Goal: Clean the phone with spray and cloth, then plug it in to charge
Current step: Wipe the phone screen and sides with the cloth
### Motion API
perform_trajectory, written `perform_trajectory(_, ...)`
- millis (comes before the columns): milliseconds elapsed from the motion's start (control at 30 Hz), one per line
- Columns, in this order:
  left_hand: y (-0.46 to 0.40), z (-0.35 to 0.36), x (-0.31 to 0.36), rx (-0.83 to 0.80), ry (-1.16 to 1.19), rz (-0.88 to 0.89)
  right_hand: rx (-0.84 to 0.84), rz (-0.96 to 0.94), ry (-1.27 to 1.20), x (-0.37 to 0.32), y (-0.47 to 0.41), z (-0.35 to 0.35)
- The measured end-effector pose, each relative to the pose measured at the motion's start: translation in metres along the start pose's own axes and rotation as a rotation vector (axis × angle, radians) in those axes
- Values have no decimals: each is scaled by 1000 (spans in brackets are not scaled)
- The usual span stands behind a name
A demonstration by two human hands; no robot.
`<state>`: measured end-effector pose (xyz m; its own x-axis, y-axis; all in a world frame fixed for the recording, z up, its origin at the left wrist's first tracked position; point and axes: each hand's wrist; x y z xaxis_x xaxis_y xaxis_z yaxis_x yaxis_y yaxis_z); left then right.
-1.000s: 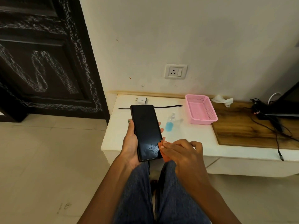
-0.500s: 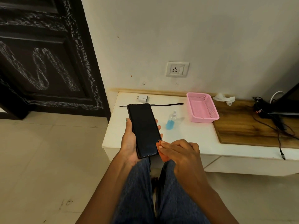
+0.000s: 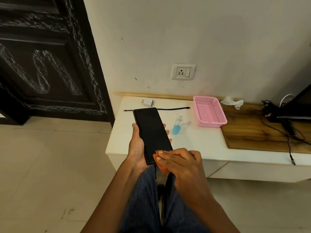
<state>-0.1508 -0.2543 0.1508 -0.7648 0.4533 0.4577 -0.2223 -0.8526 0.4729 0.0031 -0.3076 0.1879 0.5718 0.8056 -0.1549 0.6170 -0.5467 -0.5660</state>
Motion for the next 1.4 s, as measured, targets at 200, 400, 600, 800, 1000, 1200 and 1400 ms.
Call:
perform_trajectory(200, 2, -1, 5, -28, -12, 6, 25, 57, 67, 20, 6, -6)
perform_trajectory(400, 6, 9, 4, -6, 43, 38, 60, 52, 3, 2, -1, -2)
perform_trajectory(600, 8, 18, -1, 41, 63, 49, 56, 18, -82, -16, -2, 6)
perform_trajectory(800, 9, 18, -4, 55, 34, 56, 72, 0, -107, -13, 1, 14)
perform_trajectory(1000, 10, 21, -8, 51, 33, 21, 50, 50, -112, -5, -11, 17)
perform_trajectory(1200, 14, 21, -8, 65, 21, -11, 35, 72, -93, -4, -23, 15)
perform_trajectory(1400, 16, 15, 1, 102, 38, 75, 10, -11, -83, -13, -1, 12)
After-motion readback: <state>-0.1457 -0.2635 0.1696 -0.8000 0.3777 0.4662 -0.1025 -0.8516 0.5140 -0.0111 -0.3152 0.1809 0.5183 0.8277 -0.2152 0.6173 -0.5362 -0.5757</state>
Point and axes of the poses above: each hand's wrist, its own y-axis away from the middle knuckle, its own z-axis out of the palm, x = y × z, and after that the axes turned 9 degrees about -z, right-handed
